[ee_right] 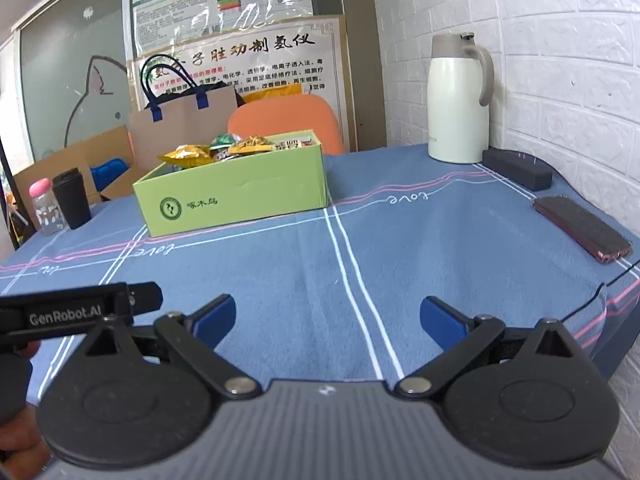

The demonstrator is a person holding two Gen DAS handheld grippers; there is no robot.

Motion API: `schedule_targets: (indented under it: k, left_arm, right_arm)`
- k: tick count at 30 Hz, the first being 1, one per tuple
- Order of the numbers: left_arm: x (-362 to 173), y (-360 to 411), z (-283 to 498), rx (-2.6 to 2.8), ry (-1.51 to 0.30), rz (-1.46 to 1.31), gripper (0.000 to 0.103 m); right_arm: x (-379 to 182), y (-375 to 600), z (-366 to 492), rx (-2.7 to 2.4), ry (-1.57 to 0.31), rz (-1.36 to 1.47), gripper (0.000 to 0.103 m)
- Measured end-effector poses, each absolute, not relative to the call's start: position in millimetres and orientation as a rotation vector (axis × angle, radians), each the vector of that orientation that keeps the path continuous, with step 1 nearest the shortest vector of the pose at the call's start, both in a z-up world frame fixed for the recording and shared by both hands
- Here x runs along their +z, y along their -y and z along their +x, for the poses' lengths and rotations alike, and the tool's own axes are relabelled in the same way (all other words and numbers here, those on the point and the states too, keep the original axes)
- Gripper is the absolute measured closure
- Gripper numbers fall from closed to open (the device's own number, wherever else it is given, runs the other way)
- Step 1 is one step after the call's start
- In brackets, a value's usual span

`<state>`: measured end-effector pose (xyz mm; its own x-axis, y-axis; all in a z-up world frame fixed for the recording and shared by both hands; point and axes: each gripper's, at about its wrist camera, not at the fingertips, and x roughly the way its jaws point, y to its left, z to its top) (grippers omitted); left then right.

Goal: Organize snacks

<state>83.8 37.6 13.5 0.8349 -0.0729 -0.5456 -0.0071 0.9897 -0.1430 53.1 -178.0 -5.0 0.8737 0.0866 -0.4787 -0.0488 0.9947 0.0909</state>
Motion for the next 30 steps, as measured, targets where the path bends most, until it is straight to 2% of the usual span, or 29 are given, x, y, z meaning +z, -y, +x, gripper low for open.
schedule_targets:
  k: [20, 30]
  left_arm:
    - [46, -4, -7, -0.070, -0.427, -0.013, 0.015]
    - [41, -4, -3, -0.060, -0.447, -0.018, 0.015]
  right_arm:
    - [21, 197, -27, -0.037, -0.346, 0.062, 0.003]
    - [21, 198, -26, -0.040, -0.341, 0.069, 0.003]
